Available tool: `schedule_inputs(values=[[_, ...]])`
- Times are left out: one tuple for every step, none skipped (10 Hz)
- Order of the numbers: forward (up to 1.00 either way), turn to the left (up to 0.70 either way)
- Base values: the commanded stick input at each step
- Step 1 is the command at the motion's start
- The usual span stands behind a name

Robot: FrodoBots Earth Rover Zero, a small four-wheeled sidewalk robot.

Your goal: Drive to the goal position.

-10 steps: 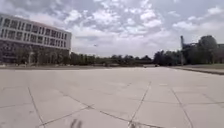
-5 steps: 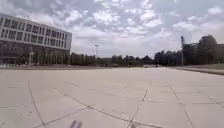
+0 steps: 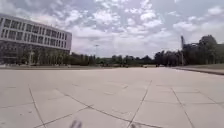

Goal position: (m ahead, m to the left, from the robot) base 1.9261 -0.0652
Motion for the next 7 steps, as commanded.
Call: schedule_inputs(values=[[0.91,0.04],[0.91,0.04],[0.91,0.04],[0.91,0.04],[0.91,0.04],[0.9,0.04],[0.9,0.04]])
